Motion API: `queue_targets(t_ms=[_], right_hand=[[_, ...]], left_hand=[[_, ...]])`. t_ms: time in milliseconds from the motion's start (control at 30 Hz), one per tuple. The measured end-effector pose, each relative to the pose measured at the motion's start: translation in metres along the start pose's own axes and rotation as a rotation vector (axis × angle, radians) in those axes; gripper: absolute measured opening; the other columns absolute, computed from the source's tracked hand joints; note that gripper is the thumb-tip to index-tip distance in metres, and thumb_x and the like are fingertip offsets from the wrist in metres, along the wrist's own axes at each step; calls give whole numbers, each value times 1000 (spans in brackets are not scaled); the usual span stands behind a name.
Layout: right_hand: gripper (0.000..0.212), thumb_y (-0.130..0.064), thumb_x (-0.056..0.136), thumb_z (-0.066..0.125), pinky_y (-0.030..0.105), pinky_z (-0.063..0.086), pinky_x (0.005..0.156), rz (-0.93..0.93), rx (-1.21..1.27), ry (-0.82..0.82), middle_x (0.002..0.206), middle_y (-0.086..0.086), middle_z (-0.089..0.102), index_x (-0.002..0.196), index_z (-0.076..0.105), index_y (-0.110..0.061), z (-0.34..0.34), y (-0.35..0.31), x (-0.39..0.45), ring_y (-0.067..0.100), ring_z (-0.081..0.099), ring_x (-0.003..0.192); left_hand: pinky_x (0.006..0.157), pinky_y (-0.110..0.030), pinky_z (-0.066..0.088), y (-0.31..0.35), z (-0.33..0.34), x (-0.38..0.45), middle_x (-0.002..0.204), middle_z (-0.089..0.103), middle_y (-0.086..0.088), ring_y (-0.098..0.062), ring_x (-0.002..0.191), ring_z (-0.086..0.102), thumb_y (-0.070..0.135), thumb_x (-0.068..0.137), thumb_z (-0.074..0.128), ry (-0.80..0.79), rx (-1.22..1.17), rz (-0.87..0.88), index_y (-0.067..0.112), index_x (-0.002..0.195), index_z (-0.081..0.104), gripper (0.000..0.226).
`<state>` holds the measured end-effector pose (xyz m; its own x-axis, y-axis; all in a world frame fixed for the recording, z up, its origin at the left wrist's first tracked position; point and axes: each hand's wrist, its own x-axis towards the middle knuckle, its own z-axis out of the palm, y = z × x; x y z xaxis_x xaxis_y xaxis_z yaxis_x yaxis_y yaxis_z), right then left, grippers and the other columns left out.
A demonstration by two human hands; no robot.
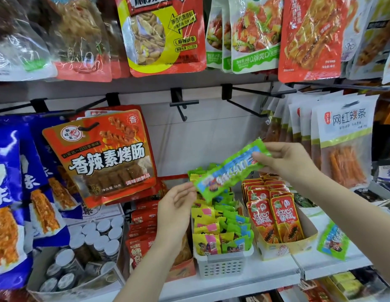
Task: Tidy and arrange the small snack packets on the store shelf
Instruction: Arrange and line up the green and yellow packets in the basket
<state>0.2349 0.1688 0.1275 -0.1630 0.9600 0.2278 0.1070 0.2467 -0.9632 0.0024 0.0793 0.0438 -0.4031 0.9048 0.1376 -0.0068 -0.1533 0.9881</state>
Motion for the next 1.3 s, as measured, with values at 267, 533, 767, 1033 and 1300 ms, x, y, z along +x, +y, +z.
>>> queue_targets(t_ms=[267,533,767,1033,1300], right_hand=[[30,-23,84,75,43,56,90,-124,-352,340,95,-4,73,113,72,-14,-8,15,16,10,70,89],[29,-28,83,77,16,48,86,-218,-534,297,103,-3,75,110,75,-18,10,22,24,-2,65,88],[28,-31,83,76,15,41,85,-221,-854,21,109,0,74,109,75,-21,40,24,33,15,66,104],[43,-41,89,67,35,43,99,47,-1173,-276,132,6,60,130,61,-29,92,67,45,25,55,122],[21,-45,83,71,36,34,96,-59,-1167,-119,106,-8,72,102,72,-35,77,73,45,17,59,111]], left_hand=[[105,-26,34,-7,25,51,130,60,0,-18,124,51,28,95,62,-219,804,419,17,127,62,34],[120,-47,14,-36,54,75,149,45,-5,-26,142,29,71,93,31,-533,1345,269,22,144,45,72],[119,-41,16,-50,39,62,142,53,-1,-25,138,31,71,92,33,-510,1270,287,27,136,55,65],[118,-36,15,-55,35,61,138,53,4,-19,134,33,67,93,36,-474,1191,326,29,135,55,60],[120,-39,12,-56,30,58,156,4,16,-17,141,18,70,90,33,-469,1110,336,30,132,56,62]])
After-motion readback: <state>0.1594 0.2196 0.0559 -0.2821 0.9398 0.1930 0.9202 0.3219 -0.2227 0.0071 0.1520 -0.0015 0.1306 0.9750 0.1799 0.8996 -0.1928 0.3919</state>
